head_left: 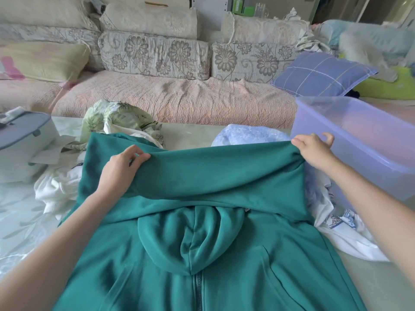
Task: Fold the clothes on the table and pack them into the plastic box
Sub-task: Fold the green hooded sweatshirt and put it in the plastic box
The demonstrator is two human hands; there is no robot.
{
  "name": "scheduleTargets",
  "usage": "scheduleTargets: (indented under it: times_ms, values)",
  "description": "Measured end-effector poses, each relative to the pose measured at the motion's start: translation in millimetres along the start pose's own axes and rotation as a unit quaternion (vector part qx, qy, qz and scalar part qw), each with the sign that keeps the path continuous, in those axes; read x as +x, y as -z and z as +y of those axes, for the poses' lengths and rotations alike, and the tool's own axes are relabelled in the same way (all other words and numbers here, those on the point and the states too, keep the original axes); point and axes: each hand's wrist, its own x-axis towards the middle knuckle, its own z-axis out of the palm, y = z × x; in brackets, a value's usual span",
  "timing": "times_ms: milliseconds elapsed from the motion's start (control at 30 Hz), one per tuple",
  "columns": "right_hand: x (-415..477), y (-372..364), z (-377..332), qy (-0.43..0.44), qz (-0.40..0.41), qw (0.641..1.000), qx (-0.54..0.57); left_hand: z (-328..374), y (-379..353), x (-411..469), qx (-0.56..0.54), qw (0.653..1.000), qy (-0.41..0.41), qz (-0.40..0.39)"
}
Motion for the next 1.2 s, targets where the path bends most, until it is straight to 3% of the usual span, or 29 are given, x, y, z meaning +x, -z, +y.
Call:
scheduleTargets:
  times_ms: [100,233,400,567,733,833,933,1067,1200]
  values:
    - [10,-4,-4,0.010,0.025,0.999,-0.034,0,-8,2,0.012,1.000,0.007,0.013]
    - [12,0,-16,0.002,0.001,0.998,0.056,-7,-17,9,0.045,0.997,0.049,0.026]
    - [-18,4,-2,-0.022,0.011,0.984,0.175,-34,-31,9,0.096,0.990,0.090,-0.056]
    - [-64,-7,0,-0.043,0.133,0.968,0.207,-32,-41,4,0.104,0.994,-0.005,-0.047]
    - [-116,-26,-6,-0.068,0.042,0.983,0.164,48,-60,0,0.050,0.986,-0.140,-0.070]
    - [-146,-40,-4,-0.079,0.057,0.992,0.074,111,-86,-10,-0.037,0.968,-0.198,-0.152]
    - [-163,-46,3,-0.132,0.074,0.988,0.031,171,-116,-17,-0.064,0.946,-0.261,-0.182]
    - [-167,-50,17,-0.188,0.031,0.981,0.019,231,-152,-12,-0.020,0.934,-0.305,-0.187]
    - [-166,-49,24,-0.148,0.022,0.989,-0.004,253,-182,-2,0.103,0.936,-0.291,-0.170]
